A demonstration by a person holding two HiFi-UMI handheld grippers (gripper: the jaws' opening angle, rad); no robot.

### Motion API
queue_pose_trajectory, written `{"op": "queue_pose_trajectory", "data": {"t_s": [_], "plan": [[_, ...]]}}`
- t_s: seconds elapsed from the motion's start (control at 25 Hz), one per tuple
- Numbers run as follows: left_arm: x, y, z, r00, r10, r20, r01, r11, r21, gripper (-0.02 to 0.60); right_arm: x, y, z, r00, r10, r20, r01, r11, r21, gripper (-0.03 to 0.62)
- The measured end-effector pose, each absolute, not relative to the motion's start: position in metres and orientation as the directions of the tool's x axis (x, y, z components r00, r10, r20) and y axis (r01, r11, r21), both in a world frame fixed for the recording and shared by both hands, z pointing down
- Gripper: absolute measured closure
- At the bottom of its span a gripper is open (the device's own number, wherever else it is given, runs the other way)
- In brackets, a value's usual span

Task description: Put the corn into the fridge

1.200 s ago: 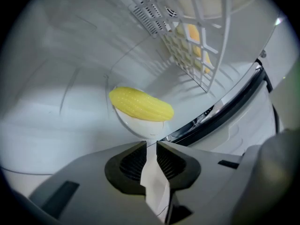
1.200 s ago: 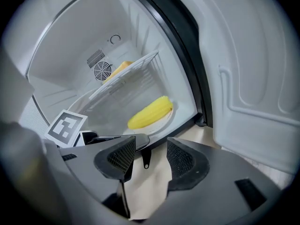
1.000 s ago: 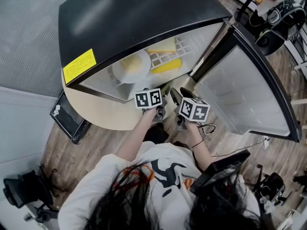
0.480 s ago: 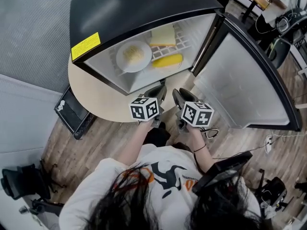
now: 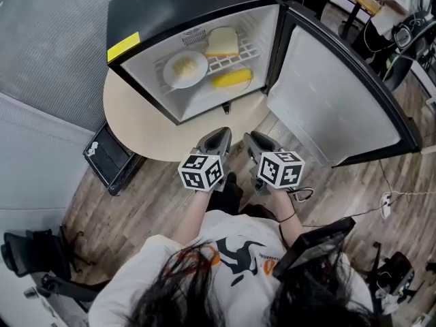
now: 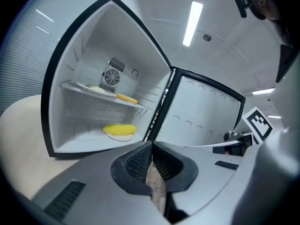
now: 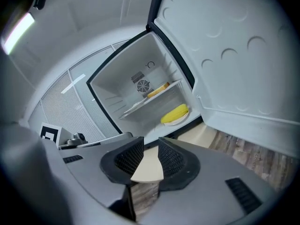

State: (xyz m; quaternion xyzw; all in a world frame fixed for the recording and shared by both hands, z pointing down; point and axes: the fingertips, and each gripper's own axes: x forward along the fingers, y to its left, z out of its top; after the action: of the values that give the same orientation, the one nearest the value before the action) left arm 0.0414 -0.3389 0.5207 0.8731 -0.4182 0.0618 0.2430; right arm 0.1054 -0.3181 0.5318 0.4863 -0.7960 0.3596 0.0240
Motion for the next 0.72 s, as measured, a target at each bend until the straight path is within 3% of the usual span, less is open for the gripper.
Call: {"op": "queue_pose_trajectory", "data": {"t_s": [0.72], "plan": [[0.032, -0.227, 0.529, 0.569, -0.73, 0.379, -0.822, -0.489, 0.292, 0.568, 0.093, -0.223, 0.53, -0.596, -0.717, 0.361, -0.751, 0.34, -0.565, 0.51]]}}
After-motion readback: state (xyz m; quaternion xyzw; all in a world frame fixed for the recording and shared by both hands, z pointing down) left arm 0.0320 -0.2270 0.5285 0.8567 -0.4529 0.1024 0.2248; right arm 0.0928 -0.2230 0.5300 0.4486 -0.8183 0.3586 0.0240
